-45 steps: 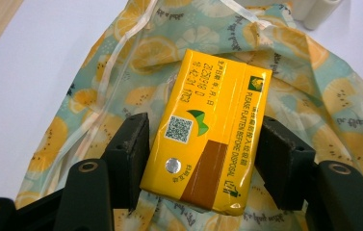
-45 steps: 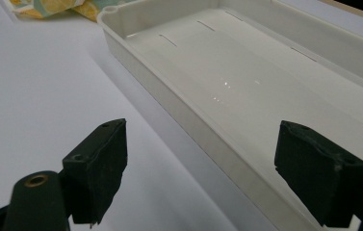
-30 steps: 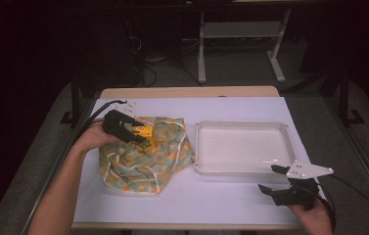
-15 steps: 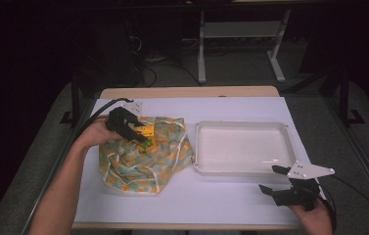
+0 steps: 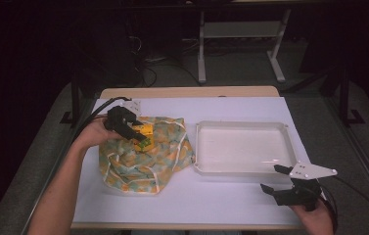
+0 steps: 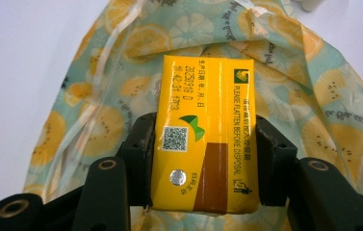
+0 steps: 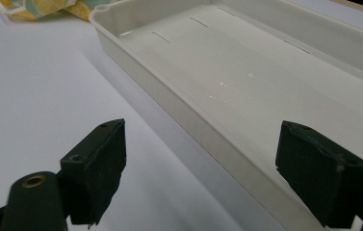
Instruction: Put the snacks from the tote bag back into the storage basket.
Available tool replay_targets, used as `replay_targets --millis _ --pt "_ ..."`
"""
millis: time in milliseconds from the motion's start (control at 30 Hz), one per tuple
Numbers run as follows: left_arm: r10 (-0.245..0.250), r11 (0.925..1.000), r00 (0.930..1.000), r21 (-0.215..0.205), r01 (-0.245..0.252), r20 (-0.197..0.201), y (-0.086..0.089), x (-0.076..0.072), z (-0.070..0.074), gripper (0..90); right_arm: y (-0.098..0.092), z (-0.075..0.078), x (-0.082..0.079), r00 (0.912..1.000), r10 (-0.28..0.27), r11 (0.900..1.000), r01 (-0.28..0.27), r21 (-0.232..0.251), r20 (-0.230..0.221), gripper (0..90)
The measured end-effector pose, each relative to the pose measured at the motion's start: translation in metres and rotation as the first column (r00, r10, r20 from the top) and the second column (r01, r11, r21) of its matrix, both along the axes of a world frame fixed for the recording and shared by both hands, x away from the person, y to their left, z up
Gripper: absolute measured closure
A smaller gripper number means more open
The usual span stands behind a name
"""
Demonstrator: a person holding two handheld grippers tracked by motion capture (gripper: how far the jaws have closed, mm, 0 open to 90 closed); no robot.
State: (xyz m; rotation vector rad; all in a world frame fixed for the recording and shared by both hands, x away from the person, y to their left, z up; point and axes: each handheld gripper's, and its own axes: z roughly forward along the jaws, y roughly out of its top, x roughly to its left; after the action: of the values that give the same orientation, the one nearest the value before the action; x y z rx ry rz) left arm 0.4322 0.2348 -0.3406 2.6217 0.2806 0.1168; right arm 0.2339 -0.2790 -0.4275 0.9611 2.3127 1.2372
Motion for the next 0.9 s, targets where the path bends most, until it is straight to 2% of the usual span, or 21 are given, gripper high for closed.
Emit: replay_targets --millis 167,233,300,367,900 --pt "0.015 0.9994 0.9998 -0.032 -0.015 0.013 0.004 -0.005 0.011 50.4 0.001 -0.001 0.001 1.0 0.001 1.0 -0.001 -0.004 -0.005 17.1" --pt "0.028 0.9992 0.9995 -0.029 -0.027 0.014 0.003 -0.006 0.016 50.3 0.002 0.0 0.001 1.0 0.001 1.0 -0.001 -0.007 -0.004 17.1" --pt "0.026 0.9996 0.999 -0.005 -0.026 0.035 0.001 -0.008 0.022 50.3 0.003 0.0 0.0 1.0 0.004 1.0 -0.004 0.002 0.002 17.1" --pt "0.028 0.9996 0.9987 0.001 -0.028 0.043 -0.002 -0.01 0.029 50.3 0.004 0.001 0.001 0.9999 0.013 1.0 -0.013 0.008 0.0 16.8" --pt "0.01 0.9999 0.9982 -0.01 -0.009 0.058 -0.025 -0.021 0.072 50.4 0.003 0.001 0.0 0.9995 0.027 1.0 -0.027 -0.003 0.013 16.8"
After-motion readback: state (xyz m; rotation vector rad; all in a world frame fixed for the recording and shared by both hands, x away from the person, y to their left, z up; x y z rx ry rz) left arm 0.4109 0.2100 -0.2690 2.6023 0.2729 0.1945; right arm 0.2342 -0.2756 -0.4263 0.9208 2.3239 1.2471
